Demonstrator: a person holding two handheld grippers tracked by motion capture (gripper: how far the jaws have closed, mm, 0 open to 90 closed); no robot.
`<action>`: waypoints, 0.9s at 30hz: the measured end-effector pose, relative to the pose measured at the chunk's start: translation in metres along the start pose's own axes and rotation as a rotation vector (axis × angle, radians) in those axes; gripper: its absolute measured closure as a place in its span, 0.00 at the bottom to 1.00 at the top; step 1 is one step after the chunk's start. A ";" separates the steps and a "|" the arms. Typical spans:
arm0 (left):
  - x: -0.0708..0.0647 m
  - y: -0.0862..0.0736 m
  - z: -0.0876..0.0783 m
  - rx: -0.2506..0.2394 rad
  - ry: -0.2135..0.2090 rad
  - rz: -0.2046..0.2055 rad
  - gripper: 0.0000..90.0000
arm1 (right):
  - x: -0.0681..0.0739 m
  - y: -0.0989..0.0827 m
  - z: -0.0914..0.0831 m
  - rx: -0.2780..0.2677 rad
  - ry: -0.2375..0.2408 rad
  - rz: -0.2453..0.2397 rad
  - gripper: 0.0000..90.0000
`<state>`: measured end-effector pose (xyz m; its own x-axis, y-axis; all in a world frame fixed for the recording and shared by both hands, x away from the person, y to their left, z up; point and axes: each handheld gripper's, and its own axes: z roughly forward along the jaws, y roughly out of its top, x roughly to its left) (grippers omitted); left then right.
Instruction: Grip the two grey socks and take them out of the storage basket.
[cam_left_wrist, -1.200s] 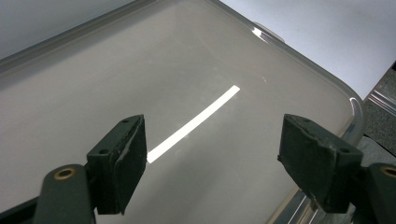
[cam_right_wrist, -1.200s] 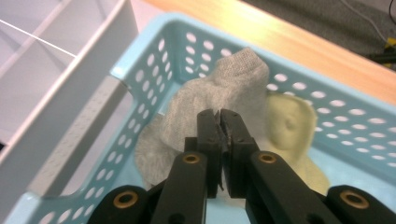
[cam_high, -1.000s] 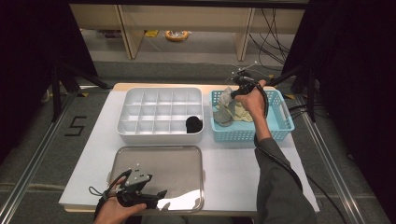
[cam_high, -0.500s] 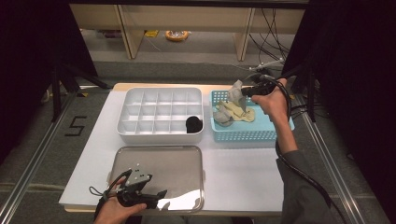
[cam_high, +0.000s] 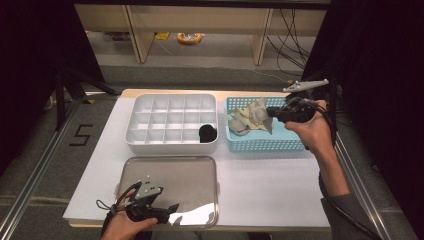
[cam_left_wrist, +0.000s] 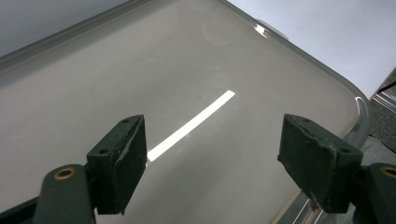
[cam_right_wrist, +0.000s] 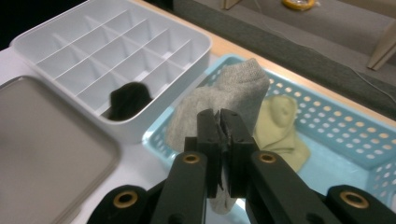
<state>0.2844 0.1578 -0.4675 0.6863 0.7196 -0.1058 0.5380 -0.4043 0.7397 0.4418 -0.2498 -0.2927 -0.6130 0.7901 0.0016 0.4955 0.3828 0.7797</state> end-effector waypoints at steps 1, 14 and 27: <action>-0.001 0.000 0.001 -0.005 0.001 -0.005 0.25 | 0.004 -0.005 -0.003 0.003 0.013 -0.008 0.98; -0.001 0.000 0.001 0.001 0.001 0.002 0.25 | 0.048 -0.059 -0.009 0.035 0.160 -0.014 0.98; -0.001 0.001 0.000 -0.001 -0.001 0.009 0.25 | 0.086 -0.116 0.017 0.044 0.310 0.018 0.98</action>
<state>0.2842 0.1567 -0.4665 0.6912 0.7157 -0.0998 0.5315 -0.4099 0.7413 0.3418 -0.2177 -0.3942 -0.7593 0.6156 0.2111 0.5297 0.3961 0.7500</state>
